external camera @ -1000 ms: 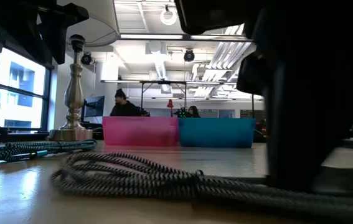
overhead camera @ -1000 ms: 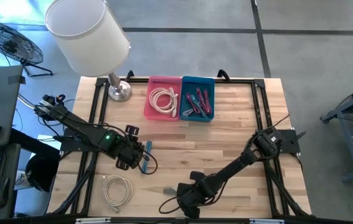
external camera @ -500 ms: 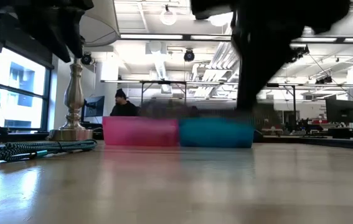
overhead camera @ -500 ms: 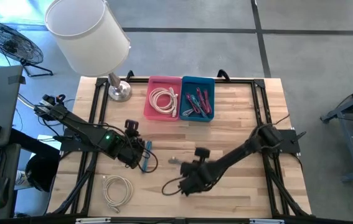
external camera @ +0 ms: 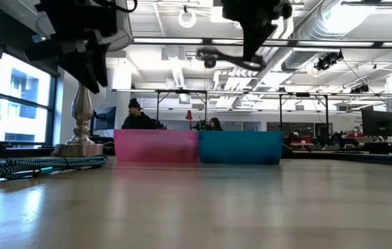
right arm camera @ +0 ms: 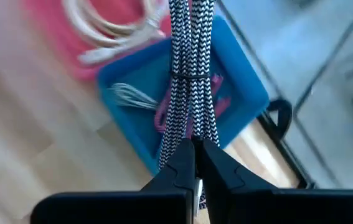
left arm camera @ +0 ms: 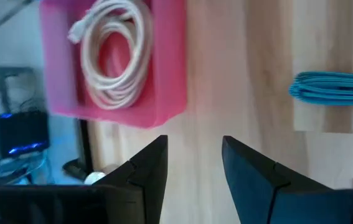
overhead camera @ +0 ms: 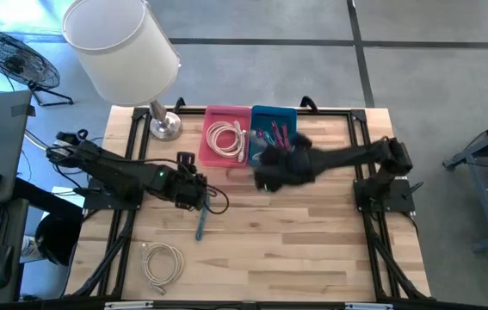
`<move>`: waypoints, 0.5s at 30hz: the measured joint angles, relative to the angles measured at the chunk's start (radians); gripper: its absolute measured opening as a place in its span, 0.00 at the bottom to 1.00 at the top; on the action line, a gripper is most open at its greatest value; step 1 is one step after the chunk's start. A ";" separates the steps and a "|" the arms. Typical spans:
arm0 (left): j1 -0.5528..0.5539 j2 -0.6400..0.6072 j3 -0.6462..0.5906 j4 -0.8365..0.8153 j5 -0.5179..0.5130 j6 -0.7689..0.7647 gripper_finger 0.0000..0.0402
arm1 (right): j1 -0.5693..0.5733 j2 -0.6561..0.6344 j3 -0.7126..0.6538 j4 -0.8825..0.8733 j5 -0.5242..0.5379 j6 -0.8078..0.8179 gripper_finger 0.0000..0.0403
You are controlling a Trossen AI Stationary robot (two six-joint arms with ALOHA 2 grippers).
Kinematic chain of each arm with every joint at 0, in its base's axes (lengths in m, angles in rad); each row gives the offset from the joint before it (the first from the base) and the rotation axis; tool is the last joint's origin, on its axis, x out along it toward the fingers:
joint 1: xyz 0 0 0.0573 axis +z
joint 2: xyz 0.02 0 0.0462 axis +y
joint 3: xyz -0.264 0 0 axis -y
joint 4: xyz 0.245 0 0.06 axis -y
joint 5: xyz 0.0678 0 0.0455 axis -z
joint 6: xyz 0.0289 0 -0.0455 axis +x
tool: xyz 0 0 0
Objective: Pick & Place USB Port
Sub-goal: Put the white and black charger cable into the blue bin
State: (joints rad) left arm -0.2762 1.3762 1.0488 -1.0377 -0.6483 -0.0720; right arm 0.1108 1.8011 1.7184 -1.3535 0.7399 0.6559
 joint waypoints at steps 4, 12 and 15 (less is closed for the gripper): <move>0.017 0.000 -0.025 0.062 0.043 0.061 0.37 | -0.148 0.002 0.000 0.007 -0.096 -0.010 0.00; 0.014 0.000 -0.044 0.062 0.061 0.068 0.37 | -0.297 0.025 0.000 0.053 -0.300 -0.033 0.04; 0.014 0.000 -0.049 0.063 0.078 0.067 0.37 | -0.304 0.032 0.000 0.061 -0.320 -0.049 0.09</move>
State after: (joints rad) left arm -0.2618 1.3758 1.0000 -0.9750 -0.5702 -0.0047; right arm -0.1932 1.8332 1.7184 -1.2925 0.4198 0.6067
